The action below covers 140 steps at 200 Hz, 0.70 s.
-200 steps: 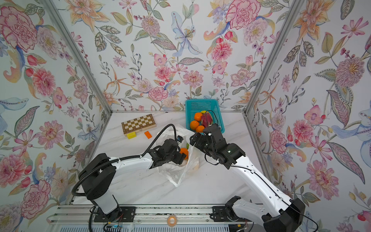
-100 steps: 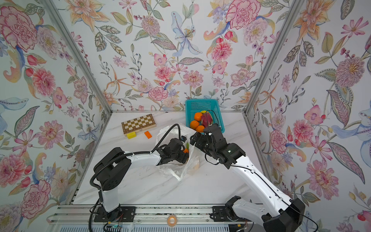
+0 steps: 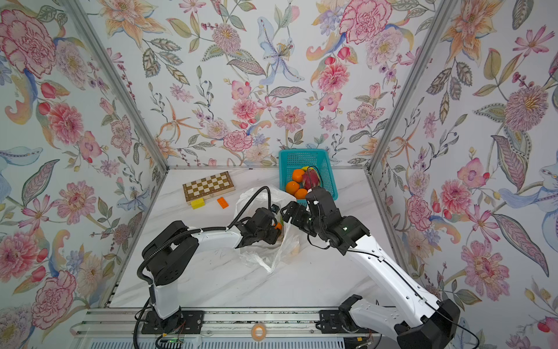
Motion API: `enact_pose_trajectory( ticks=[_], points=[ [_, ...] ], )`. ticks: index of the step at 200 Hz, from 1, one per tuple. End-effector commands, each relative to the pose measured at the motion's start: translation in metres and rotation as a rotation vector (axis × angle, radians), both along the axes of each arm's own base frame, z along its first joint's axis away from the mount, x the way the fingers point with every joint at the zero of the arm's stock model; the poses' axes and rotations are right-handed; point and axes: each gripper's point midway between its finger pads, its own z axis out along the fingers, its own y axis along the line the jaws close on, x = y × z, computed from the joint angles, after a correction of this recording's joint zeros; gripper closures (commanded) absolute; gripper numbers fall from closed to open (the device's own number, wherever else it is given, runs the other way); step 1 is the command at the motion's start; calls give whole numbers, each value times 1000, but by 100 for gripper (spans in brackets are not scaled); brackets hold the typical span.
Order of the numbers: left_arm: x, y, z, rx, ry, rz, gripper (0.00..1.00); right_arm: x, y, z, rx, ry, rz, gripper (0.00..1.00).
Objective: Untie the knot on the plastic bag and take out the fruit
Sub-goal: 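Reach into the bag with the left gripper and grasp another orange, then lift the orange out of the bag with the left gripper toward the right gripper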
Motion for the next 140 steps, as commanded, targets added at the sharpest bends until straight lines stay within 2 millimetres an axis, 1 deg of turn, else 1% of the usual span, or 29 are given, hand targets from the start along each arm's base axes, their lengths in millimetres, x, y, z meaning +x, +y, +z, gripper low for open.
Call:
enact_pose_trajectory(
  ticks=[1, 39, 80, 140],
  points=[
    [4, -2, 19, -54, -27, -2, 42, -10, 7, 2, 13, -15, 53, 8],
    [1, 2, 31, -75, -47, 6, 46, -11, 10, 1, 7, -12, 49, 7],
    [-5, 9, 54, -110, -86, -5, 46, -7, 8, 6, 5, -33, 33, 7],
    [-19, 21, 79, -162, -165, -38, 46, -7, 8, 9, 24, -33, 24, 6]
  ],
)
